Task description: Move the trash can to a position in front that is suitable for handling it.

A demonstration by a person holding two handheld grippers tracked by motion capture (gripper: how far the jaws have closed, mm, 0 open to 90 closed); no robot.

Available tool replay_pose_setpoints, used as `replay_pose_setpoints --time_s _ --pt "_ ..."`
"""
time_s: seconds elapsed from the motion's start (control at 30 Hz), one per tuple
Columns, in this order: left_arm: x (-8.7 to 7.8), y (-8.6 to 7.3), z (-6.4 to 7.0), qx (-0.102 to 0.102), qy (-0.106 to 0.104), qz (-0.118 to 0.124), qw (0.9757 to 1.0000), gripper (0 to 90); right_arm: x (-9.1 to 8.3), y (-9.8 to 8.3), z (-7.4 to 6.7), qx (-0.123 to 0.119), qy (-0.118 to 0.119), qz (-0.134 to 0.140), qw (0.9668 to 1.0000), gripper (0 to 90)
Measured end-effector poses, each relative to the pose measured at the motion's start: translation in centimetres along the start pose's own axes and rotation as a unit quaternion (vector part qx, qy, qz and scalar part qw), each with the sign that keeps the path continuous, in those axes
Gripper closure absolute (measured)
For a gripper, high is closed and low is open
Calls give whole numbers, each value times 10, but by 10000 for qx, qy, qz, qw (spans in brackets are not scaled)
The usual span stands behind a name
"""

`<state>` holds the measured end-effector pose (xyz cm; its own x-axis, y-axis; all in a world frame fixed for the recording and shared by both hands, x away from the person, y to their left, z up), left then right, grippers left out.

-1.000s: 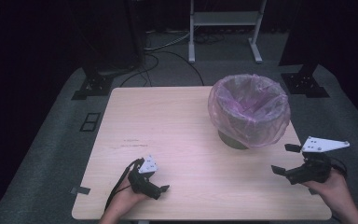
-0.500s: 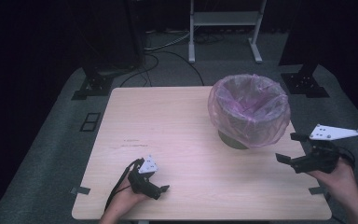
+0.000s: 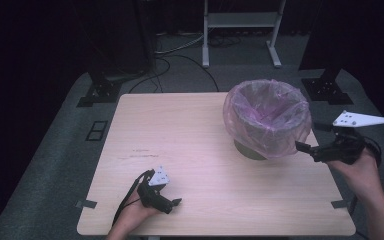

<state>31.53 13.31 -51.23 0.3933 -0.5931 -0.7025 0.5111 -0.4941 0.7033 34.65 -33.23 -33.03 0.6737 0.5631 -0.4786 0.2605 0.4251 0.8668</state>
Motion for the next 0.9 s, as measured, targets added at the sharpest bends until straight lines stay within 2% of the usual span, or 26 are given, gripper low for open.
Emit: replay_pose_setpoints --time_s 0.17,0.23,0.27,0.37,0.53,0.73,0.9 --pt "0 0 0 -10 -4 1 10000 0 6 15 8 0 -96 -55 9999 10" --pt "0 0 0 -14 -6 3 10000 0 8 20 11 -16 49 -60 10000 153" --pt "0 0 0 -12 -5 3 10000 0 9 23 14 -21 131 -58 9999 142" --pt "0 0 0 -5 -2 3 10000 0 14 29 22 94 66 -109 9999 130" --pt "0 0 0 -5 -2 4 10000 0 22 37 36 149 -39 -186 9997 135" --pt "0 0 0 -5 -2 4 10000 0 33 43 54 221 -233 -298 9990 144" --pt "0 0 0 -6 -3 3 10000 0 43 44 70 310 -412 -434 9977 194"
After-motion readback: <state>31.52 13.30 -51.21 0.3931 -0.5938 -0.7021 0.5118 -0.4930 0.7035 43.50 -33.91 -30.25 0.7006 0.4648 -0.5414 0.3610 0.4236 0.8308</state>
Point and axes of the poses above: each handheld gripper's, and its own axes: x roughly forward along the jaws, y roughly out of its top, z roughly to its right, the point moved 4 cm from there along x, roughly forward along the jaws, and after that the axes turned 10 degrees about -x, right-handed, at the moved point
